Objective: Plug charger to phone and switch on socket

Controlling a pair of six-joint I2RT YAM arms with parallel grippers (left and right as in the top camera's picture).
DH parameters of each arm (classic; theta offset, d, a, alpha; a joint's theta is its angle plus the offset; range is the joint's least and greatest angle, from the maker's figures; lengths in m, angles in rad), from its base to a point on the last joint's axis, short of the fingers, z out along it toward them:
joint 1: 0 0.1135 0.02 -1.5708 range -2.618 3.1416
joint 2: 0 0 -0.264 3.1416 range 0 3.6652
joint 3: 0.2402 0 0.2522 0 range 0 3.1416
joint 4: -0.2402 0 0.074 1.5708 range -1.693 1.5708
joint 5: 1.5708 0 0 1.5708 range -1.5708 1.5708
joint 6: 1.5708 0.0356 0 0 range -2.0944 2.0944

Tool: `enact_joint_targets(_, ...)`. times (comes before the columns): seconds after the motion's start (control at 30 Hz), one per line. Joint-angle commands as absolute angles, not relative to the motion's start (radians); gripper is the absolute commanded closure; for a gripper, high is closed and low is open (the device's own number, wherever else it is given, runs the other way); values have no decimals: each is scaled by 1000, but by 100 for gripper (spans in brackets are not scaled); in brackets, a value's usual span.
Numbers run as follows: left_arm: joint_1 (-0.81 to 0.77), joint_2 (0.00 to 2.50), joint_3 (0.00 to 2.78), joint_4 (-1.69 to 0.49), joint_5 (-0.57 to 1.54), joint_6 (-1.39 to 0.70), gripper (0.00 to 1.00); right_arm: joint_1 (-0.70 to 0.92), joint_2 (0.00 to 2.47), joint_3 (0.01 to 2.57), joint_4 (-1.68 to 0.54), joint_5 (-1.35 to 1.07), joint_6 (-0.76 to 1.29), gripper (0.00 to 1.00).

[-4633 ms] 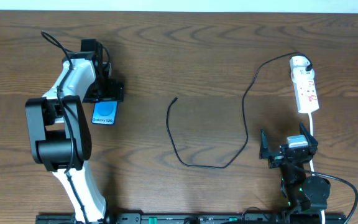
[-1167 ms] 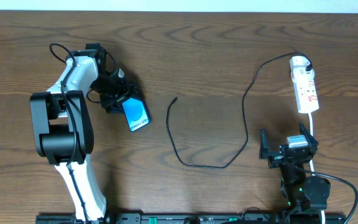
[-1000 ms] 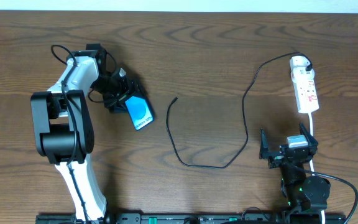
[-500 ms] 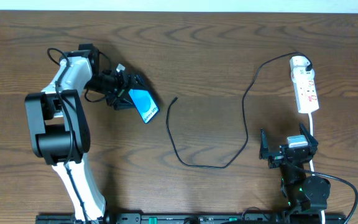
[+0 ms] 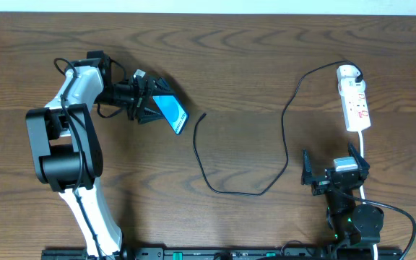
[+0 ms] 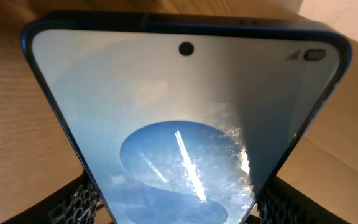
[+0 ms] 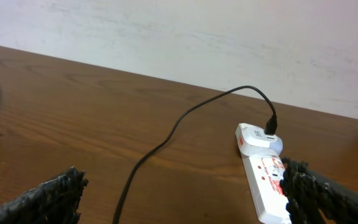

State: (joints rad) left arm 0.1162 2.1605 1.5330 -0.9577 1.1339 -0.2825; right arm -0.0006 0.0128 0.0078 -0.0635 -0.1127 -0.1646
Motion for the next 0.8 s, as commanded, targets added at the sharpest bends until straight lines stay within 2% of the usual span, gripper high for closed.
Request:
enact_joint_targets(0.0,121,2175,1539,-960,1231,-372,36,-8,11,6,-66,-118,-150,1)
enact_joint_targets(0.27,121,2175,1539,-961,1236,-463,38,-8,11,6,-66,-118,-150,1)
enact_joint_targets(0.77,121,2175,1539,-960,1525,-563,38,-8,11,6,-66,-118,-150,1)
